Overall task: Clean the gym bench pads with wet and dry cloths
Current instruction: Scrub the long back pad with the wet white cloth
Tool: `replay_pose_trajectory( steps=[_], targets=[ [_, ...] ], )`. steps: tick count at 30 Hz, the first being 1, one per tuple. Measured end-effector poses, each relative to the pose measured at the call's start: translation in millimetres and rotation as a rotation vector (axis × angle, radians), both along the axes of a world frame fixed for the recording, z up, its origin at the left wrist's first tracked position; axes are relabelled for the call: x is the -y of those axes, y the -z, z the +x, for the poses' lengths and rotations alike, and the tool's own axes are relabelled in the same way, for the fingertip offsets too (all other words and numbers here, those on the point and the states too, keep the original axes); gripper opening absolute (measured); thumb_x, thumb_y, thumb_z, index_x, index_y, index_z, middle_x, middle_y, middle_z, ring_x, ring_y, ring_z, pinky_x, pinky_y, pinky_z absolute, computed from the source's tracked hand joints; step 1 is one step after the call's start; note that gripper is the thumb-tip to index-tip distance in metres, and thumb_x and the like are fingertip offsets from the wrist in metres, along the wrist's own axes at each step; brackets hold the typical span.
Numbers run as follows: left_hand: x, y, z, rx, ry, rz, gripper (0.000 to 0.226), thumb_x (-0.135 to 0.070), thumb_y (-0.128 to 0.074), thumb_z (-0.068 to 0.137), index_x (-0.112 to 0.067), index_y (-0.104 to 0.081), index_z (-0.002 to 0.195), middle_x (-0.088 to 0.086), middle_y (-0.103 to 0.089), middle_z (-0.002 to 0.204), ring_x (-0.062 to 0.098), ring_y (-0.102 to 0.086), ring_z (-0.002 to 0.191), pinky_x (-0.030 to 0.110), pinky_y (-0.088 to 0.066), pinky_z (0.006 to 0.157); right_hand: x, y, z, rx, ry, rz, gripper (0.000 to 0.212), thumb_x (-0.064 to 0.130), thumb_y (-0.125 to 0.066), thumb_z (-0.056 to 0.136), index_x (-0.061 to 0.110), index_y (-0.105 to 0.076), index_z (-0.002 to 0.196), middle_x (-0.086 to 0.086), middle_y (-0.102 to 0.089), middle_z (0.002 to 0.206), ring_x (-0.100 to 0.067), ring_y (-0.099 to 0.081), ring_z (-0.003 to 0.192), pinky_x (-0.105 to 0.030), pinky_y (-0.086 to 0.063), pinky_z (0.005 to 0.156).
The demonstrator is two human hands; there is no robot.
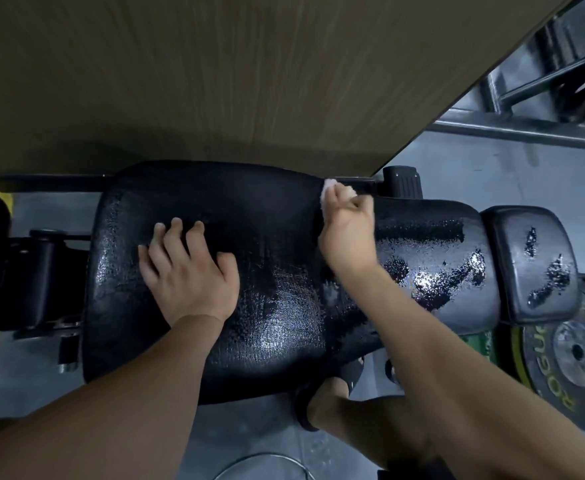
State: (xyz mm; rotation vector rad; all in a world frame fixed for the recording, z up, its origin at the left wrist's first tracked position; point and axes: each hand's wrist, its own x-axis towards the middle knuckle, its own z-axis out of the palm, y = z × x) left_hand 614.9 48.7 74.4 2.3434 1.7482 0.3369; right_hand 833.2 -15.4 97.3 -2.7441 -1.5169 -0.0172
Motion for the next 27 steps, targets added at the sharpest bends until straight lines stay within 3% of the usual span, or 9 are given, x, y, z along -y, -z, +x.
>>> replay_pose_trajectory(
  steps=[3, 5, 7, 12, 14, 17, 19, 22, 27],
  targets=[
    [-0.1, 0.7, -0.5, -0.004, 0.005, 0.008, 0.056, -0.034, -0.043, 0.087, -0.012, -0.050, 0.137, 0.015, -0.043, 0.151, 0.036, -0.029, 0.147, 0.059, -0.016, 0.122, -12.8, 1.8, -49.8, -0.041, -0.196, -0.026, 0.069, 0.015, -0.012, 0.084, -0.004, -0.046, 0.142, -0.018, -0.054, 0.132, -0.032, -0.050, 0.113, -0.038, -0.033, 0.091],
    [-0.2, 0.9, -0.1, -0.001, 0.006, 0.008, 0.056, -0.034, -0.044, 0.086, -0.012, -0.050, 0.137, 0.015, -0.043, 0.151, 0.036, -0.029, 0.147, 0.059, -0.015, 0.122, -12.0, 2.1, -59.6, -0.128, -0.262, 0.053, 0.056, 0.033, -0.043, 0.100, -0.006, -0.052, 0.140, -0.020, -0.058, 0.138, -0.030, -0.050, 0.115, -0.040, -0.043, 0.099],
    [-0.2, 1.1, -0.1, 0.002, 0.006, 0.008, 0.056, -0.034, -0.043, 0.087, -0.012, -0.050, 0.138, 0.015, -0.043, 0.151, 0.036, -0.028, 0.147, 0.059, -0.015, 0.122, -5.9, 4.1, -49.6, -0.133, -0.220, 0.166, 0.050, 0.037, -0.065, 0.094, 0.000, -0.066, 0.127, -0.013, -0.066, 0.132, -0.030, -0.055, 0.100, -0.039, -0.051, 0.093],
    [-0.3, 2.2, -0.3, 0.006, 0.004, 0.023, 0.055, -0.033, -0.043, 0.086, -0.012, -0.051, 0.136, 0.015, -0.044, 0.149, 0.037, -0.030, 0.146, 0.059, -0.016, 0.121, -0.7, -6.9, -46.9, -0.055, -0.118, 0.340, 0.022, 0.027, -0.063, 0.096, 0.008, -0.071, 0.088, -0.009, -0.064, 0.101, -0.032, -0.053, 0.087, -0.043, -0.050, 0.079],
    [-0.2, 2.3, -0.5, 0.007, 0.003, 0.029, 0.054, -0.033, -0.044, 0.086, -0.012, -0.051, 0.136, 0.015, -0.044, 0.149, 0.037, -0.030, 0.146, 0.059, -0.016, 0.121, -2.4, -7.6, -58.0, -0.094, -0.144, 0.322, 0.024, 0.028, -0.071, 0.092, 0.005, -0.067, 0.087, -0.013, -0.059, 0.093, -0.033, -0.054, 0.084, -0.042, -0.051, 0.074],
    [-0.3, 1.4, -0.2, 0.005, 0.001, 0.026, 0.054, -0.032, -0.046, 0.086, -0.012, -0.052, 0.135, 0.015, -0.045, 0.149, 0.036, -0.031, 0.146, 0.059, -0.017, 0.121, -10.9, -9.5, -58.5, -0.171, -0.042, 0.173, 0.045, 0.043, -0.080, 0.083, 0.003, -0.061, 0.092, -0.016, -0.060, 0.091, -0.033, -0.058, 0.085, -0.040, -0.052, 0.076],
    [-0.8, 1.0, 0.3, 0.003, -0.004, 0.020, 0.054, -0.033, -0.046, 0.085, -0.013, -0.052, 0.135, 0.014, -0.046, 0.149, 0.036, -0.031, 0.146, 0.059, -0.017, 0.121, -19.1, -14.3, -57.9, -0.207, -0.018, 0.162, 0.039, 0.028, -0.085, 0.076, 0.000, -0.060, 0.086, -0.019, -0.062, 0.084, -0.037, -0.061, 0.078, -0.040, -0.054, 0.071],
    [-1.0, 1.0, -0.2, 0.000, -0.004, 0.019, 0.054, -0.034, -0.045, 0.085, -0.013, -0.052, 0.134, 0.014, -0.046, 0.149, 0.036, -0.031, 0.145, 0.059, -0.017, 0.121, -27.8, -28.0, -54.0, -0.261, 0.024, 0.239, 0.023, 0.005, -0.075, 0.065, 0.004, -0.053, 0.071, -0.017, -0.059, 0.065, -0.038, -0.059, 0.058, -0.034, -0.046, 0.051],
    [-1.1, 0.9, 0.2, 0.001, -0.002, 0.030, 0.054, -0.035, -0.044, 0.085, -0.012, -0.054, 0.134, 0.015, -0.047, 0.148, 0.037, -0.033, 0.144, 0.059, -0.018, 0.120, -24.4, -39.8, -32.8, -0.602, 0.309, 0.300, 0.012, 0.028, -0.062, 0.084, 0.017, -0.059, 0.079, 0.004, -0.065, 0.068, -0.023, -0.061, 0.070, -0.033, -0.045, 0.061]
  ],
)
